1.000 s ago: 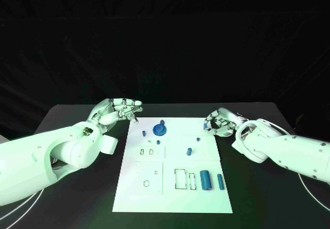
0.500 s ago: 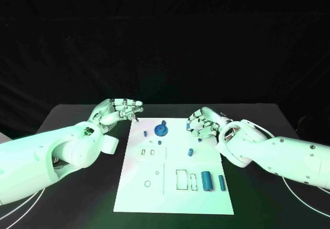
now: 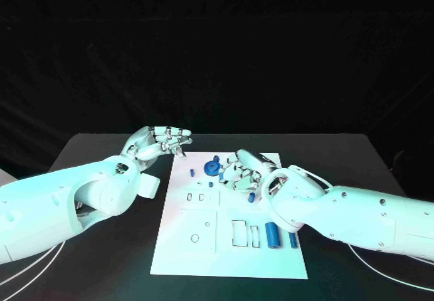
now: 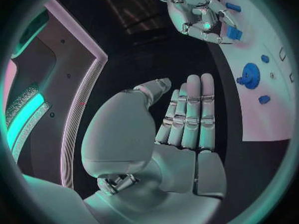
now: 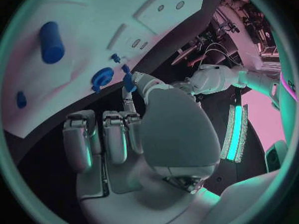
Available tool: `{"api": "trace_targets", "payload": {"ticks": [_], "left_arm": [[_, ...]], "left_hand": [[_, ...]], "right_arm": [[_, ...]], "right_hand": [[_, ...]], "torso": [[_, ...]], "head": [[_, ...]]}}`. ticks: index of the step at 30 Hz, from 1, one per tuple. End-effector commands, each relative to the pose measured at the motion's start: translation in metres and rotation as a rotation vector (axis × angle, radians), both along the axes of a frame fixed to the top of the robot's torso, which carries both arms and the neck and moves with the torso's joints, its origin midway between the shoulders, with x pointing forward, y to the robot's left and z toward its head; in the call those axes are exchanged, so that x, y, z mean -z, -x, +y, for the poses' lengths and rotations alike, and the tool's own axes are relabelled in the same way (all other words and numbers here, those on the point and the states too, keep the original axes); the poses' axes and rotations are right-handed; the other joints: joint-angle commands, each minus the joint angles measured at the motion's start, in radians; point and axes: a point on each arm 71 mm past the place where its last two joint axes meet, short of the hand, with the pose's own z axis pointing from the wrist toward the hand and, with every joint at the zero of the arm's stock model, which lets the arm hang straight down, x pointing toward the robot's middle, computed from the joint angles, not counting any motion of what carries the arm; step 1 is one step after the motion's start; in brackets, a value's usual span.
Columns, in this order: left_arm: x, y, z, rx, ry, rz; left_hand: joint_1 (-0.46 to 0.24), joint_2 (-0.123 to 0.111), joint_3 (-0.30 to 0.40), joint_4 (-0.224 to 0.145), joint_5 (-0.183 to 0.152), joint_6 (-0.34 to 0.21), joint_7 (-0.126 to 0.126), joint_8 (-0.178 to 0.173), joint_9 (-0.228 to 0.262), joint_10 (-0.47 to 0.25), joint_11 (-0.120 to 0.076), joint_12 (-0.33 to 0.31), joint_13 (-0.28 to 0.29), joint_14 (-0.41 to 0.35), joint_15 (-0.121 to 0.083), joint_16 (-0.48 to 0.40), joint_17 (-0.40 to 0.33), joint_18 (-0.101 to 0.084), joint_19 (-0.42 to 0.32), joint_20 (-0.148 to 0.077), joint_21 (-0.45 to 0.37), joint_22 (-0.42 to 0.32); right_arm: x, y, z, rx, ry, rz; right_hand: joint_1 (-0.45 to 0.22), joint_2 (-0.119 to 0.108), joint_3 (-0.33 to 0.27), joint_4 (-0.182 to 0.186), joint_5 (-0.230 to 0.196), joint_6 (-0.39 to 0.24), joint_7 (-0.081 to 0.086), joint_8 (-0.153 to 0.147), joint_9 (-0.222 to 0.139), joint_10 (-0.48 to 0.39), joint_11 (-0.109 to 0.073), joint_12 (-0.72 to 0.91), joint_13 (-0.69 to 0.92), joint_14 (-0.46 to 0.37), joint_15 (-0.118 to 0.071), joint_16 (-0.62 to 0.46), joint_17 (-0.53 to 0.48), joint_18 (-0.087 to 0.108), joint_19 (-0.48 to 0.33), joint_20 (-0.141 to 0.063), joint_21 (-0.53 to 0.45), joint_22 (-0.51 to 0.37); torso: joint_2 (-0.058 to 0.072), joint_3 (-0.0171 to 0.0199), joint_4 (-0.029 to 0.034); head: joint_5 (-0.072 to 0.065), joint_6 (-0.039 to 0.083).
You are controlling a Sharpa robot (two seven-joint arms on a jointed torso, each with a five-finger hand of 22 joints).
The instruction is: Assemble the parts on the task board
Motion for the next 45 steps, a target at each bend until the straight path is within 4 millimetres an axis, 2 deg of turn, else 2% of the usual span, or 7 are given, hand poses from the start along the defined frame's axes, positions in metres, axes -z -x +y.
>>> {"api": "trace_targets", "payload": {"ticks": [1,3,6,9,19,34,45], "left_arm": [[-0.001,0.0,-0.002,0.017,0.005,-0.004],[-0.001,0.0,-0.003,0.017,0.005,-0.004],[-0.001,0.0,-0.003,0.018,0.005,-0.003],[-0.001,0.0,-0.003,0.019,0.006,-0.003],[-0.001,0.0,-0.005,0.022,0.006,-0.002],[-0.001,0.0,-0.006,0.026,0.007,-0.002],[-0.001,0.0,-0.006,0.026,0.007,-0.001]], "left_hand": [[0.007,0.003,0.005,0.001,-0.003,0.005,0.001,0.003,0.001,0.007,0.002,-0.001,-0.001,-0.005,-0.001,0.007,-0.001,0.012,-0.008,-0.002,0.005,0.001],[0.007,0.003,0.005,0.001,-0.003,0.005,0.001,0.003,0.001,0.007,0.002,-0.001,-0.001,-0.005,-0.001,0.007,-0.001,0.012,-0.008,-0.002,0.005,0.001],[0.007,0.003,0.005,0.001,-0.003,0.005,0.001,0.003,0.001,0.007,0.002,-0.001,-0.001,-0.005,-0.001,0.007,-0.001,0.012,-0.008,-0.002,0.005,0.001],[0.007,0.003,0.005,0.001,-0.003,0.005,0.001,0.003,0.001,0.007,0.002,-0.001,-0.001,-0.005,-0.001,0.007,-0.001,0.012,-0.008,-0.002,0.005,0.001],[0.007,0.003,0.005,0.001,-0.003,0.005,0.001,0.003,0.001,0.007,0.002,-0.001,-0.001,-0.005,-0.001,0.007,-0.001,0.012,-0.008,-0.002,0.005,0.001],[0.007,0.003,0.005,0.001,-0.003,0.005,0.001,0.003,0.001,0.007,0.002,-0.001,-0.001,-0.005,-0.001,0.007,-0.001,0.012,-0.008,-0.002,0.005,0.001],[0.007,0.003,0.005,0.001,-0.003,0.005,0.001,0.003,0.001,0.007,0.002,-0.001,-0.001,-0.005,-0.001,0.007,-0.001,0.012,-0.008,-0.002,0.005,0.001]], "right_arm": [[0.004,0.001,0.007,0.009,0.055,-0.018],[0.007,0.002,0.013,0.007,0.063,-0.021],[0.012,0.004,0.021,0.006,0.077,-0.02],[0.017,0.005,0.026,0.003,0.088,-0.012],[0.033,0.012,0.037,-0.017,0.108,0.022],[0.041,0.014,0.042,-0.031,0.132,0.034],[0.044,0.015,0.044,-0.037,0.138,0.039]], "right_hand": [[-0.005,0.009,0.003,0.003,0.003,-0.002,0.001,0.004,0.009,0.095,-0.004,0.001,0.254,0.106,-0.003,0.003,0.263,-0.014,0.105,-0.002,0.004,0.263],[-0.008,0.008,0.003,0.004,0.003,-0.003,0.001,0.005,0.009,0.095,-0.004,0.001,0.254,0.106,-0.003,0.003,0.263,-0.014,0.105,-0.002,0.004,0.263],[-0.008,0.008,0.003,0.004,0.003,-0.003,0.001,0.005,0.009,0.095,-0.004,0.001,0.254,0.106,-0.003,0.003,0.263,-0.014,0.105,-0.002,0.004,0.263],[-0.009,0.008,0.003,0.005,0.003,-0.003,0.001,0.005,0.01,0.095,-0.004,0.0,0.254,0.106,-0.003,0.003,0.263,-0.014,0.105,-0.002,0.004,0.263],[-0.011,0.007,0.003,0.005,0.003,-0.004,0.001,0.005,0.01,0.095,-0.004,0.001,0.254,0.106,-0.002,0.003,0.263,-0.014,0.105,-0.002,0.004,0.263],[-0.013,0.005,0.002,0.005,0.002,-0.006,0.002,0.005,0.01,0.095,-0.003,0.0,0.254,0.106,-0.002,0.003,0.263,-0.014,0.105,-0.001,0.004,0.263],[-0.019,-0.002,0.0,0.005,0.001,-0.009,0.003,0.005,0.01,0.094,-0.002,-0.001,0.253,0.106,0.0,0.003,0.263,-0.014,0.105,0.0,0.004,0.263]], "torso": [[-0.001,-0.0011,0.0025],[-0.001,-0.001,0.0029],[0.001,0.0012,0.0033],[0.001,0.0006,0.0048],[0.002,0.003,0.0012],[0.002,0.0032,0.001],[0.002,0.0026,0.0008]], "head": [[-0.004,0.0],[-0.004,-0.001],[-0.004,-0.002],[-0.002,-0.005],[0.003,-0.012],[0.013,-0.02],[0.015,-0.022]]}}
